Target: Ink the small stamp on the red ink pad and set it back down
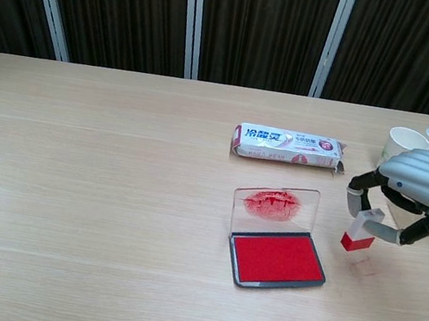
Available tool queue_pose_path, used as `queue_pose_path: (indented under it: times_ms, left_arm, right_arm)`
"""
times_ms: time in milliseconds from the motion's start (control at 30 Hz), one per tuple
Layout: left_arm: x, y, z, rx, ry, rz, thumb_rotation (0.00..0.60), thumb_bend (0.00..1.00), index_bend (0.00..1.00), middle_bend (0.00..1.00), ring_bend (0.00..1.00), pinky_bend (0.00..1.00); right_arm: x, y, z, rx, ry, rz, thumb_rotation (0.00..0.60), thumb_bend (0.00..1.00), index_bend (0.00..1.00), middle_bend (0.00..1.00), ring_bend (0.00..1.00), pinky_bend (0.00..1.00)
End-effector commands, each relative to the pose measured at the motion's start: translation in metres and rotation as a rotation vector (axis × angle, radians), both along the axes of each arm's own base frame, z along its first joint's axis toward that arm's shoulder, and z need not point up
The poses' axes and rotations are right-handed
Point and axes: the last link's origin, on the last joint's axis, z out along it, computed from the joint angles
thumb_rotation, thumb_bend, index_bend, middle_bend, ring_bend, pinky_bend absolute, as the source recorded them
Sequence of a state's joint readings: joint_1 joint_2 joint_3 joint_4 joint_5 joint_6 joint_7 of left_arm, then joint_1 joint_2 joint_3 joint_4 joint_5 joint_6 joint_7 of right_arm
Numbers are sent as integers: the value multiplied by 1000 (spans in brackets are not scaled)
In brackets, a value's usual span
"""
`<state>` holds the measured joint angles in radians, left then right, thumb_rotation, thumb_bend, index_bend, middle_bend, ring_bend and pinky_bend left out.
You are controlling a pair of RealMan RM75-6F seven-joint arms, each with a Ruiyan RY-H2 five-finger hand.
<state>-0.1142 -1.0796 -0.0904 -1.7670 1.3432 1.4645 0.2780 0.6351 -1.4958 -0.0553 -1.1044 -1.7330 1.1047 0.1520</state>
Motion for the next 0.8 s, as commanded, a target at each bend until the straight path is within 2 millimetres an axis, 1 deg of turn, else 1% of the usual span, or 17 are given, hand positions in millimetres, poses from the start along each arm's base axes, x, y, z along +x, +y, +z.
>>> queue_pose_path:
  times_ms: [33,133,333,467,600,800]
  left_arm:
    - [0,0,0,-1,-1,-2,600,0,0,0,0,0]
    - [1,-1,1,-2,-5,-7,600,0,0,0,0,0]
    - [1,-2,3,0,-11,-10,600,0,0,0,0,0]
    - [1,-2,3,-2,-10,-9,600,0,0,0,0,0]
    - [0,-1,3,-2,-11,-6,600,0,0,0,0,0]
    - [-2,0,4,-2,-11,2,600,0,0,0,0,0]
  right_arm:
    - [23,8,11,-1,-62,87,600,514,529,551,815,1000]
    - [35,13,8,10,-56,138,600,514,529,554,815,1000]
    - [55,22,-14,42,-18,218,600,516,530,554,815,1000]
    - [64,23,-27,46,-21,242,600,515,532,554,815,1000]
    - [65,20,-40,40,-1,257,600,515,535,557,814,1000]
    - [60,17,-55,22,29,260,600,514,537,560,814,1000]
